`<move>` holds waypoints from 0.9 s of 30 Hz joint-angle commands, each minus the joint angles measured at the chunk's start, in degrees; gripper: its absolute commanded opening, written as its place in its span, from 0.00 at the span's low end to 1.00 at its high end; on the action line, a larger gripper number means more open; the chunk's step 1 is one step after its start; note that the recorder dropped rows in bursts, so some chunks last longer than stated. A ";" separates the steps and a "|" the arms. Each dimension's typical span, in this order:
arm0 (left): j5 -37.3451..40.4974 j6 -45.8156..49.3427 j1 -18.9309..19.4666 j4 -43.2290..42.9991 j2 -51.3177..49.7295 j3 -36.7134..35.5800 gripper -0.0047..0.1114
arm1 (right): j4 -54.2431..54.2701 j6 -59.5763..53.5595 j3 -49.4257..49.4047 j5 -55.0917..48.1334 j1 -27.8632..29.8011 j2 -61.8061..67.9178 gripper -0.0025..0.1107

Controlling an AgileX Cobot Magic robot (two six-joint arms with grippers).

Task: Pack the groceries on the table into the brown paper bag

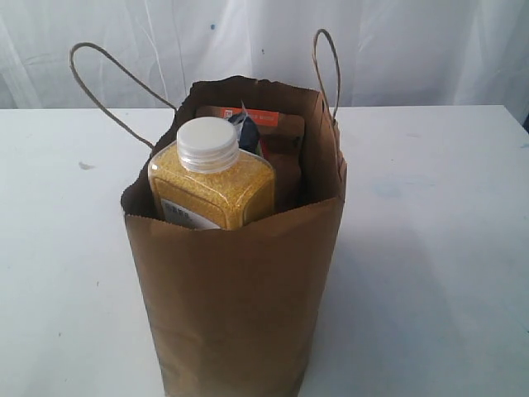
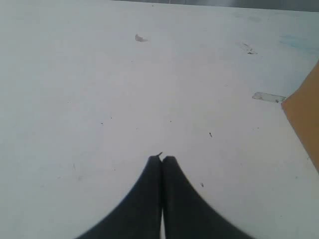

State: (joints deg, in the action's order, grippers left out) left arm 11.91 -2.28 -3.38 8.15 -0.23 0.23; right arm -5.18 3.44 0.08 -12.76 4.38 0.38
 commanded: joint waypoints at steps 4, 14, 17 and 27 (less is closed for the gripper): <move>0.01 -0.29 -0.06 0.34 0.23 -0.23 0.04 | -0.38 -0.18 -0.08 0.06 0.29 -0.38 0.02; -0.29 -0.29 -0.06 0.34 0.23 -0.23 0.04 | -0.38 -0.18 -0.08 0.06 0.29 -0.38 0.02; -0.30 -0.29 0.05 0.34 0.23 -0.23 0.04 | -0.38 -0.18 -0.08 0.06 0.29 -0.38 0.02; -0.30 -0.29 5.44 0.34 0.23 -0.23 0.04 | -0.38 -0.18 -0.08 0.06 -0.04 -0.38 0.02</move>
State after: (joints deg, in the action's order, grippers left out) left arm 11.80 -2.28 1.34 8.07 -0.23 0.23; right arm -5.18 3.44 0.08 -12.90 4.38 0.38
